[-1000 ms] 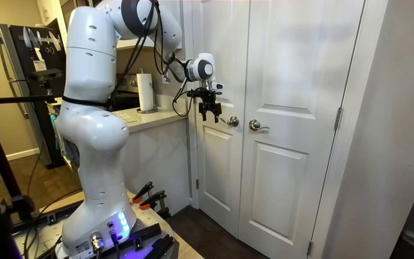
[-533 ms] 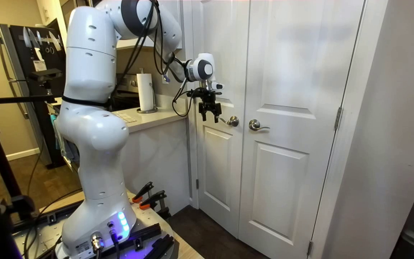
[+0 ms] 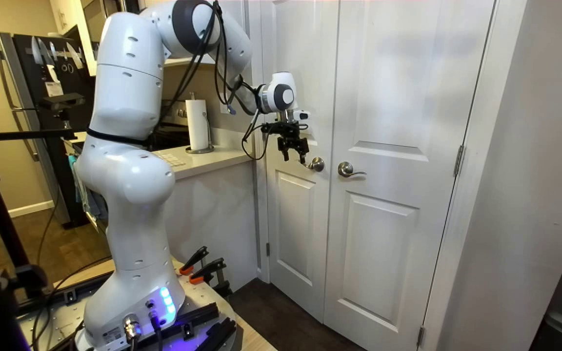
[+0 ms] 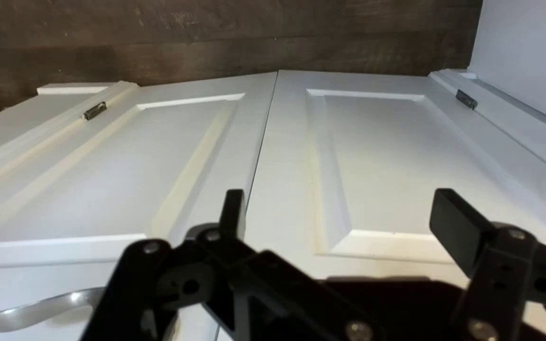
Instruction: Open the left door
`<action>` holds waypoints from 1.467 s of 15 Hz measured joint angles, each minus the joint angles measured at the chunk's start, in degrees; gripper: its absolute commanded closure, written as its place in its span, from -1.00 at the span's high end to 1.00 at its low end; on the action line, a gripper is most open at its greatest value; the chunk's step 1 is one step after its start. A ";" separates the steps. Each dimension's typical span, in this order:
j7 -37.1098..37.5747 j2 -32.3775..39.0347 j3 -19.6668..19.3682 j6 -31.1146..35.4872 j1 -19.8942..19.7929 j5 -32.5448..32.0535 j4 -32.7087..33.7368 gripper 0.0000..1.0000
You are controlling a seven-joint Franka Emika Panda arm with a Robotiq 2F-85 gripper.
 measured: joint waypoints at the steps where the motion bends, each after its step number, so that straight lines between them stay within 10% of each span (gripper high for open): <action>1: -0.01 1.61 -0.25 0.68 0.07 -0.27 1.69 1.00; 10: -0.08 12.79 -4.00 1.37 3.40 -6.96 17.21 1.00; 22: 1.19 15.95 -5.02 4.52 4.00 -6.90 18.78 1.00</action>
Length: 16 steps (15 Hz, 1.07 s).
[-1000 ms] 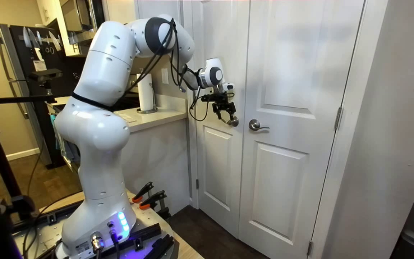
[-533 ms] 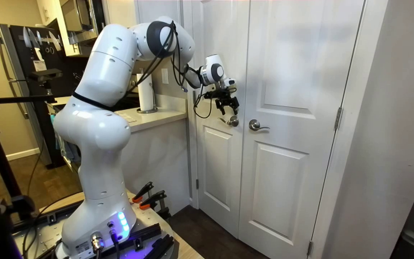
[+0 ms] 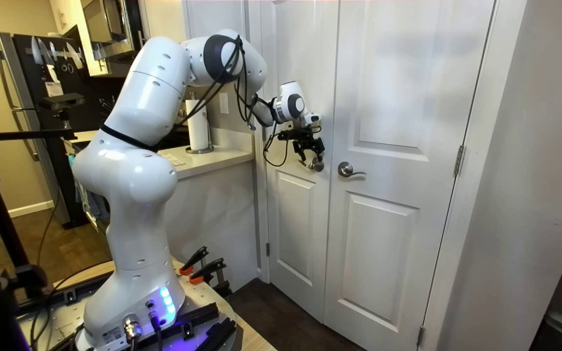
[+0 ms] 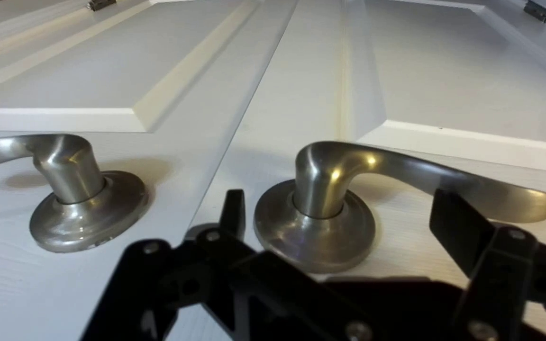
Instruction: Open the left door
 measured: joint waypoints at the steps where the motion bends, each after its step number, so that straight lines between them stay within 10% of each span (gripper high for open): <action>1: 0.09 0.53 -0.05 0.96 -0.01 0.08 0.01 1.00; 16: 14.71 2.60 -4.53 5.30 2.19 0.36 -0.21 1.00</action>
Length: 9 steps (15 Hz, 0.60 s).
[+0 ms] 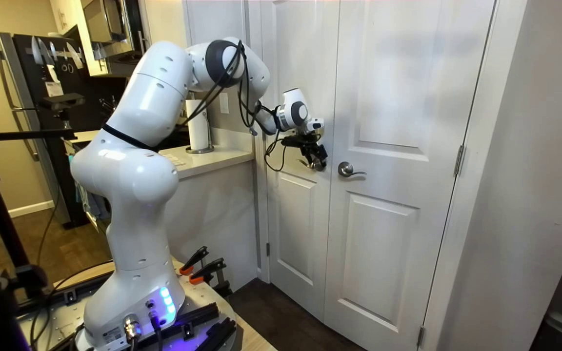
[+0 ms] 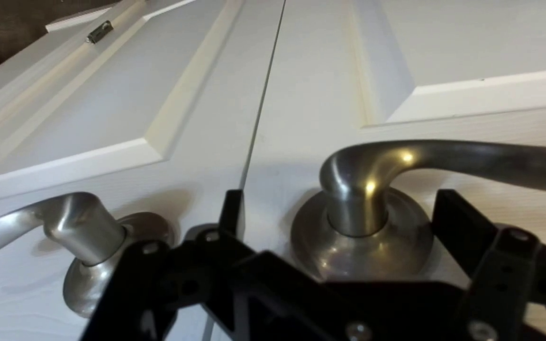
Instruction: Open the left door
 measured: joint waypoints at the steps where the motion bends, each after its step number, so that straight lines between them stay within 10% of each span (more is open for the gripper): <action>1: 0.04 -0.08 0.00 0.00 -0.01 0.17 0.00 1.00; 9: 0.04 -3.89 -0.61 -2.32 -0.26 0.35 -0.12 1.00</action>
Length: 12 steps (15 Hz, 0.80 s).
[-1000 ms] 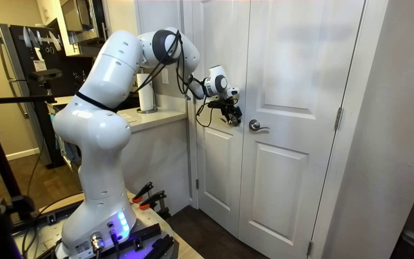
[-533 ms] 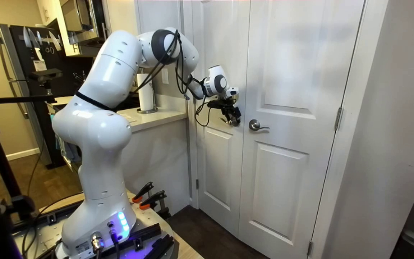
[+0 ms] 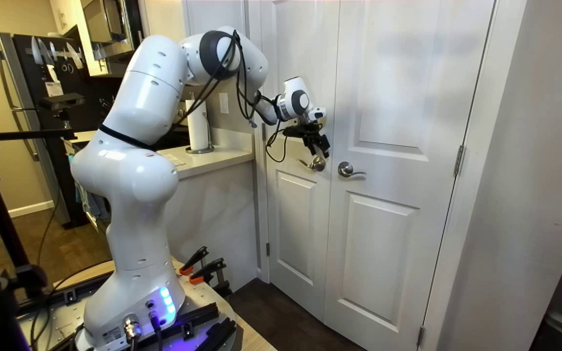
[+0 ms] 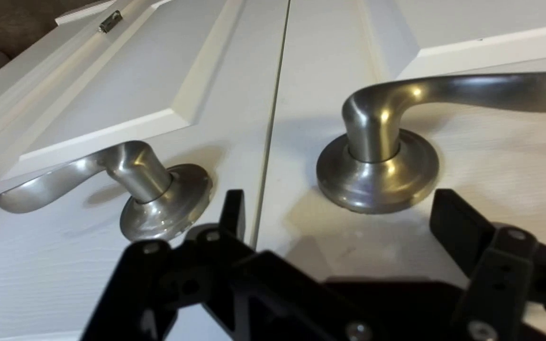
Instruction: Open the left door
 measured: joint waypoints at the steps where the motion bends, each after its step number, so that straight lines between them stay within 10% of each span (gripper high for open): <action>1: 0.00 -0.19 0.05 -0.15 -0.03 0.16 -0.01 1.00; 12: -0.39 0.83 2.67 0.30 -0.90 6.18 -2.72 1.00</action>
